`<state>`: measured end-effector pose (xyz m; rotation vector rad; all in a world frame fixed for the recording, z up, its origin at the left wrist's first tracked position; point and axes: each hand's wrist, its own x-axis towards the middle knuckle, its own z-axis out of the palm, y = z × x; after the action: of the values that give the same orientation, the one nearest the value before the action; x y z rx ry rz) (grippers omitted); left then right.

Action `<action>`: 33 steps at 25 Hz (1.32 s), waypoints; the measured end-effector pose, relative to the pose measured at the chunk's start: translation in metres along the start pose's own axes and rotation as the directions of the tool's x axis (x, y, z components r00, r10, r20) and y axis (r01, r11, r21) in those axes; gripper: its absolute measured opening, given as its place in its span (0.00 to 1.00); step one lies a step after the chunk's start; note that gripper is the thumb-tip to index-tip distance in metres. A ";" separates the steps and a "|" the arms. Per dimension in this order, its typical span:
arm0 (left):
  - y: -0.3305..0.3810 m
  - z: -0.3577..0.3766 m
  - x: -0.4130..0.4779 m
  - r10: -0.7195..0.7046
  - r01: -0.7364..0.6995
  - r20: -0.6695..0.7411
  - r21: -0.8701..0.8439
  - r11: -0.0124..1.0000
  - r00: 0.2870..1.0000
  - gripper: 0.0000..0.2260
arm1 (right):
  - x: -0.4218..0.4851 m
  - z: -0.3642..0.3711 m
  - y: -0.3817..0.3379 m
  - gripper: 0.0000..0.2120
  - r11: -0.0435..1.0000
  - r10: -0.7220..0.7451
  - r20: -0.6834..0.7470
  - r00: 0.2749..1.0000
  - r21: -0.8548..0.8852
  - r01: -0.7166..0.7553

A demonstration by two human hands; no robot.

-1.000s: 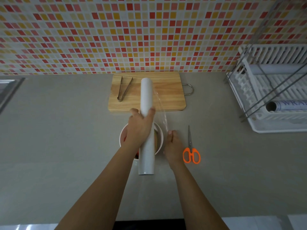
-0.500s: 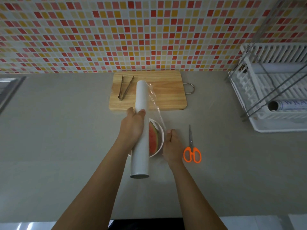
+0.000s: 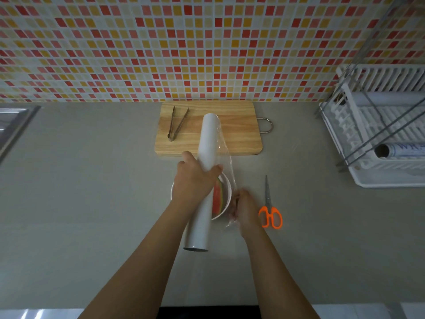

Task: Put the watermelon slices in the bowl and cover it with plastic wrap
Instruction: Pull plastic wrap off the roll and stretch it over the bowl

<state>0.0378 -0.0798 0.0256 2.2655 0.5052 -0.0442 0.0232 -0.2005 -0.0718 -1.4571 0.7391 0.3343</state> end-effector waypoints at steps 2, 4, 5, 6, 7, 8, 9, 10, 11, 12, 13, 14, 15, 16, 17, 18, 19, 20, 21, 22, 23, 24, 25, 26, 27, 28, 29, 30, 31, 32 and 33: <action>0.001 0.007 -0.003 0.034 -0.035 -0.032 -0.016 0.999 0.999 0.25 | 0.008 -0.004 -0.014 0.24 0.997 0.000 -0.024 1.000 0.078 0.002; 0.001 0.010 -0.005 0.057 -0.058 -0.047 -0.015 0.998 0.997 0.25 | 0.015 -0.002 -0.034 0.33 0.997 -0.053 0.095 0.994 -0.052 0.058; 0.001 0.011 -0.006 0.060 -0.061 -0.051 -0.007 0.998 0.997 0.25 | 0.018 0.001 -0.046 0.35 0.988 -0.068 0.184 0.981 -0.121 0.091; 0.001 0.012 -0.007 0.059 -0.059 -0.056 0.000 0.998 0.997 0.26 | 0.021 0.006 -0.056 0.37 0.978 -0.075 0.250 0.965 -0.168 0.119; 0.000 0.013 -0.009 0.055 -0.055 -0.062 0.001 0.998 0.997 0.26 | 0.024 0.011 -0.066 0.38 0.971 -0.081 0.280 0.957 -0.193 0.139; 0.000 0.015 -0.010 0.051 -0.052 -0.067 -0.001 0.999 0.996 0.26 | 0.027 0.017 -0.076 0.37 0.970 -0.081 0.285 0.955 -0.199 0.142; -0.001 0.016 -0.012 0.047 -0.047 -0.068 0.000 0.999 0.997 0.26 | 0.030 0.021 -0.084 0.36 0.974 -0.071 0.277 0.958 -0.188 0.127; -0.002 0.016 -0.014 0.041 -0.041 -0.067 0.009 0.999 0.997 0.26 | 0.033 0.024 -0.091 0.33 0.981 -0.055 0.271 0.961 -0.164 0.102; -0.003 0.017 -0.015 0.037 -0.036 -0.067 0.023 0.999 0.997 0.25 | 0.035 0.027 -0.095 0.28 0.986 -0.037 0.269 0.962 -0.146 0.079; -0.003 0.017 -0.016 0.037 -0.035 -0.069 0.039 0.999 0.997 0.25 | 0.036 0.028 -0.099 0.22 0.989 -0.024 0.268 0.963 -0.137 0.063; -0.003 0.017 -0.017 0.043 -0.039 -0.075 0.051 0.998 0.996 0.24 | 0.038 0.029 -0.101 0.17 0.992 -0.020 0.258 0.966 -0.116 0.051; -0.004 0.017 -0.019 0.051 -0.046 -0.083 0.061 0.997 0.995 0.24 | 0.040 0.030 -0.103 0.12 0.997 -0.020 0.239 0.971 -0.070 0.038; -0.004 0.017 -0.021 0.058 -0.052 -0.093 0.067 0.996 0.994 0.24 | 0.042 0.030 -0.105 0.09 1.000 -0.020 0.215 0.976 -0.010 0.022; -0.005 0.017 -0.022 0.064 -0.056 -0.104 0.070 0.996 0.993 0.23 | 0.044 0.031 -0.106 0.07 0.999 -0.015 0.187 0.982 0.048 0.006; -0.007 0.017 -0.023 0.065 -0.057 -0.114 0.071 0.996 0.991 0.23 | 0.047 0.030 -0.108 0.07 0.995 -0.006 0.155 0.988 0.096 -0.009; -0.008 0.017 -0.025 0.062 -0.053 -0.127 0.066 0.996 0.990 0.22 | 0.050 0.030 -0.107 0.07 0.992 0.003 0.118 0.993 0.124 -0.018; -0.009 0.017 -0.026 0.053 -0.046 -0.140 0.054 0.998 0.989 0.21 | 0.052 0.028 -0.104 0.08 0.992 0.016 0.083 0.996 0.126 -0.026; -0.009 0.017 -0.026 0.043 -0.038 -0.147 0.037 0.999 0.988 0.21 | 0.055 0.027 -0.100 0.09 0.994 0.026 0.052 0.998 0.109 -0.031; -0.009 0.017 -0.027 0.036 -0.032 -0.147 0.024 0.999 0.989 0.20 | 0.057 0.027 -0.095 0.10 0.996 0.021 0.024 0.999 0.082 -0.023; -0.009 0.018 -0.028 0.032 -0.030 -0.145 0.018 0.999 0.989 0.20 | 0.058 0.027 -0.091 0.12 0.999 -0.007 0.004 1.000 0.050 0.007; -0.008 0.018 -0.029 0.035 -0.033 -0.146 0.018 0.999 0.989 0.20 | 0.058 0.028 -0.087 0.14 0.999 -0.045 -0.004 0.999 0.018 0.045; -0.008 0.018 -0.030 0.045 -0.042 -0.151 0.021 0.999 0.987 0.20 | 0.056 0.028 -0.084 0.16 0.997 -0.072 0.002 0.997 -0.011 0.072; -0.009 0.019 -0.030 0.058 -0.054 -0.159 0.028 0.998 0.986 0.20 | 0.054 0.027 -0.081 0.21 0.997 -0.071 0.023 0.997 -0.039 0.072; -0.009 0.019 -0.031 0.068 -0.063 -0.164 0.036 0.997 0.984 0.20 | 0.051 0.025 -0.077 0.27 0.996 -0.050 0.056 0.997 -0.069 0.054; -0.009 0.018 -0.031 0.071 -0.066 -0.165 0.037 0.997 0.984 0.20 | 0.047 0.020 -0.072 0.32 0.994 -0.028 0.087 0.996 -0.104 0.038; -0.010 0.018 -0.032 0.067 -0.063 -0.164 0.030 0.998 0.984 0.20 | 0.043 0.015 -0.065 0.35 0.989 -0.013 0.117 0.993 -0.143 0.030; -0.010 0.018 -0.031 0.060 -0.058 -0.162 0.019 0.998 0.985 0.20 | 0.038 0.010 -0.056 0.36 0.981 -0.010 0.132 0.991 -0.190 0.035; -0.010 0.018 -0.031 0.055 -0.054 -0.159 0.011 0.998 0.986 0.20 | 0.033 0.004 -0.047 0.35 0.969 -0.026 0.127 0.992 -0.240 0.056; -0.010 0.018 -0.031 0.053 -0.052 -0.157 0.006 0.999 0.986 0.20 | 0.027 0.000 -0.039 0.31 0.954 -0.058 0.108 0.992 -0.286 0.087; -0.009 0.017 -0.031 0.052 -0.052 -0.156 0.005 0.999 0.986 0.20 | 0.021 -0.004 -0.033 0.27 0.940 -0.090 0.090 0.992 -0.321 0.115; -0.009 0.017 -0.031 0.052 -0.052 -0.155 0.007 0.999 0.987 0.20 | 0.016 -0.005 -0.027 0.24 0.930 -0.124 0.077 0.989 -0.339 0.143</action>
<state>0.0076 -0.0971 0.0136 2.2951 0.5270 0.1591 0.0505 -0.2117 -0.0606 -1.8123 0.5506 0.4111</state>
